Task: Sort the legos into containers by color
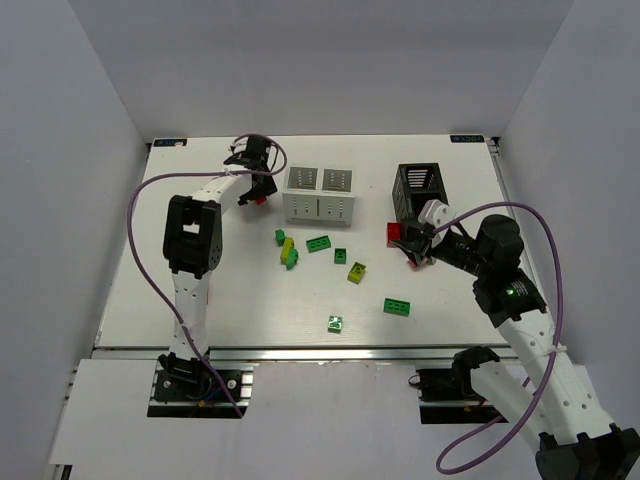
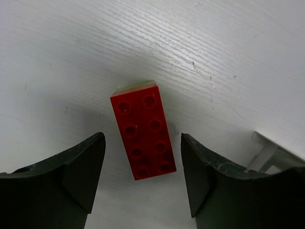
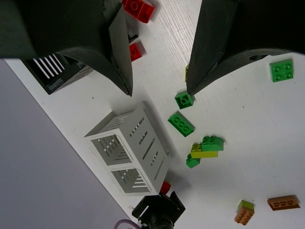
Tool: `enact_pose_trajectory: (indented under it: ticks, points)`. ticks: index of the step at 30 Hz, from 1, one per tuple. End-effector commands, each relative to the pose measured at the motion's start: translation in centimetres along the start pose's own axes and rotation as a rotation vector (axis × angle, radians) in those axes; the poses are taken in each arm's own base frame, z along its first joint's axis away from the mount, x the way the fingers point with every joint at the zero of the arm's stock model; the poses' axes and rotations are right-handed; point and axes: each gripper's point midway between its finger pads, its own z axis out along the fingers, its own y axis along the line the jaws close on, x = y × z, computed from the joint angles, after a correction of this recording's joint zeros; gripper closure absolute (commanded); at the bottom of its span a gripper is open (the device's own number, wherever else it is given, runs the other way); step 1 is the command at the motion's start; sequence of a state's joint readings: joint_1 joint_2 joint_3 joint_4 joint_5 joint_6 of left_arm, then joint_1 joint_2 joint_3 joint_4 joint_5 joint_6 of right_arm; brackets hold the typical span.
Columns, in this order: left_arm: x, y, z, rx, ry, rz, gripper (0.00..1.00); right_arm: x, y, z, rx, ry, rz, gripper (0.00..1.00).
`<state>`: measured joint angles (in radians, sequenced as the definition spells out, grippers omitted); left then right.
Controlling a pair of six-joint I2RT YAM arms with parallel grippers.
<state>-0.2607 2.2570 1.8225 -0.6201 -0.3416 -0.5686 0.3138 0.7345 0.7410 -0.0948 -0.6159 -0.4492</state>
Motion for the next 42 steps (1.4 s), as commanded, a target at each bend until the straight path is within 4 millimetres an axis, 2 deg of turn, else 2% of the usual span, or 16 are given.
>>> enact_pose_trajectory:
  ticks: [1,11,15,18,19,20,21,22,23,25,27,28,30,34,35,42]
  points:
    - [-1.6,-0.4,-0.9,0.029,-0.037,-0.012,0.27,-0.9,-0.2,0.0,-0.002,-0.032,-0.026,0.45]
    - [-2.5,0.0,-2.2,0.024,-0.064,-0.001,0.62,-0.9,-0.1,0.0,-0.006,-0.034,-0.026,0.45]
    - [-3.1,0.5,-3.9,0.027,-0.074,0.020,0.84,-0.9,0.0,0.0,-0.008,-0.033,-0.024,0.46]
    - [-3.4,2.3,-8.6,0.065,-0.133,0.031,0.94,-0.5,0.4,0.4,-0.036,-0.027,0.017,0.45]
    - [-5.3,2.3,-12.9,0.151,-0.228,0.007,0.98,0.0,0.6,0.7,-0.054,-0.013,0.051,0.44]
    - [-4.7,2.5,-14.7,0.216,-0.258,0.006,1.00,0.3,0.8,1.0,-0.074,-0.003,0.068,0.40]
    - [-6.0,2.8,-19.2,0.305,-0.343,-0.025,1.00,0.2,0.9,1.0,-0.089,-0.005,0.067,0.37]
    - [-5.4,1.3,-24.1,0.524,-0.403,-0.010,1.00,-0.2,1.3,1.1,-0.114,-0.022,0.074,0.30]
    - [-3.9,-1.3,-27.2,0.743,-0.412,0.046,1.00,-0.7,1.9,1.2,-0.149,-0.045,0.102,0.23]
    - [1.8,-8.1,-35.1,1.252,-0.373,0.226,1.00,-3.2,4.0,1.1,-0.281,-0.151,0.211,0.13]
    - [6.9,-10.6,-41.2,1.618,-0.332,0.379,1.00,-6.0,4.8,0.8,-0.380,-0.218,0.297,0.11]
    - [9.3,-10.3,-42.5,1.719,-0.316,0.444,1.00,-6.6,5.9,0.4,-0.489,-0.219,0.316,0.11]
    - [13.2,-11.5,-43.8,1.772,-0.291,0.575,1.00,-7.6,6.0,0.2,-0.530,-0.240,0.327,0.11]
    - [16.6,-11.6,-44.3,1.811,-0.256,0.636,1.00,-6.9,5.2,0.4,-0.440,-0.238,0.332,0.11]
    - [16.9,-11.3,-45.3,1.842,-0.287,0.642,1.00,-6.8,5.1,0.3,-0.428,-0.242,0.327,0.11]
    - [18.6,-10.1,-44.8,1.859,-0.267,0.644,1.00,-5.5,4.5,-0.3,-0.342,-0.252,0.358,0.12]
